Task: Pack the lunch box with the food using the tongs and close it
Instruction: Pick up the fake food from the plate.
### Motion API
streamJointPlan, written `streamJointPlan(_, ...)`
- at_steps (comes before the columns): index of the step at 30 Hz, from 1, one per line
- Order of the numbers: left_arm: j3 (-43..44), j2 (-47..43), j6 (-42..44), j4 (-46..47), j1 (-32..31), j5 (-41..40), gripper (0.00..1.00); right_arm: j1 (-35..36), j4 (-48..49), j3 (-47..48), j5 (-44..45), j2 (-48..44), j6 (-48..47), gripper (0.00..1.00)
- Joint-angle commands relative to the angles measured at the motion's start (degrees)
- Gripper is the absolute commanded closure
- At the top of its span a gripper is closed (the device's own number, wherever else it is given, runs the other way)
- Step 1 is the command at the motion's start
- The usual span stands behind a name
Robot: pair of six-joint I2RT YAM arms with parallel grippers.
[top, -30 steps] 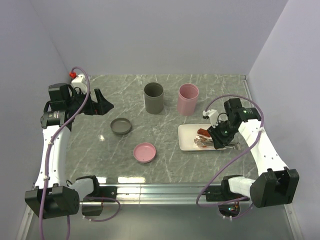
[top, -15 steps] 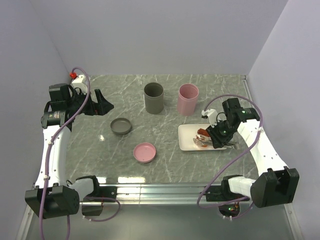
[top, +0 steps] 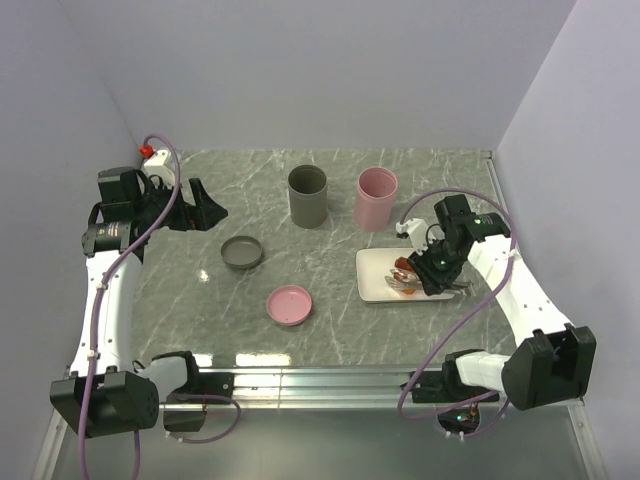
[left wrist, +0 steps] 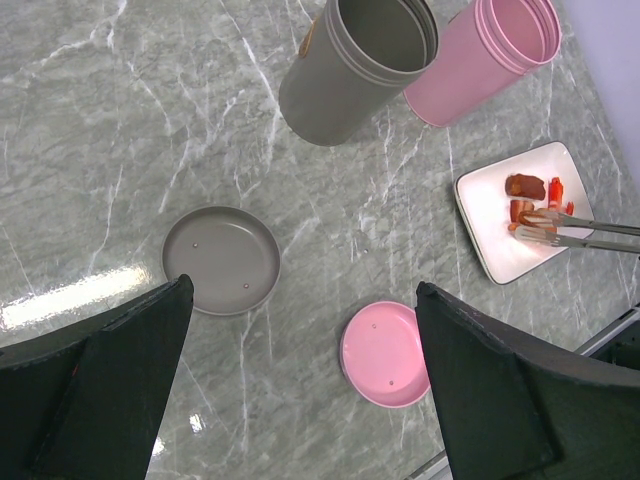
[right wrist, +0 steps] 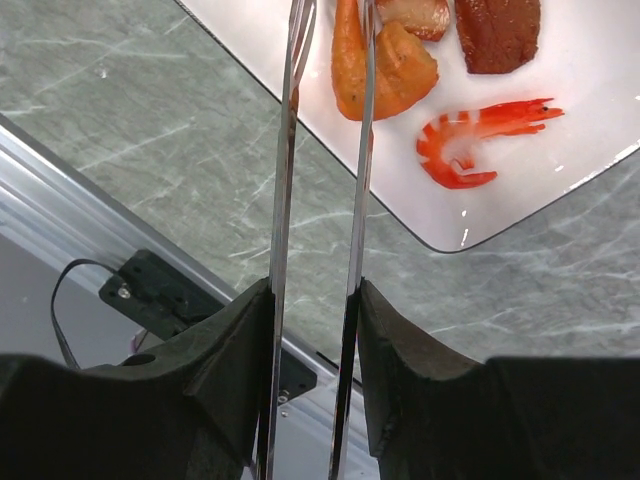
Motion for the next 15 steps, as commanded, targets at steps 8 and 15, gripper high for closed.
streamJointPlan(8, -0.12, -0.56, 0.16, 1.66, 0.01, 0.82, 0.01, 1.18, 2.18, 0.23, 2.59, 0.87, -0.29, 0.55)
streamJointPlan(15, 0.41, -0.11, -0.28, 1.66, 0.01, 1.18, 0.01, 2.24, 2.09, 0.75, 1.98, 1.57, 0.15, 0.66)
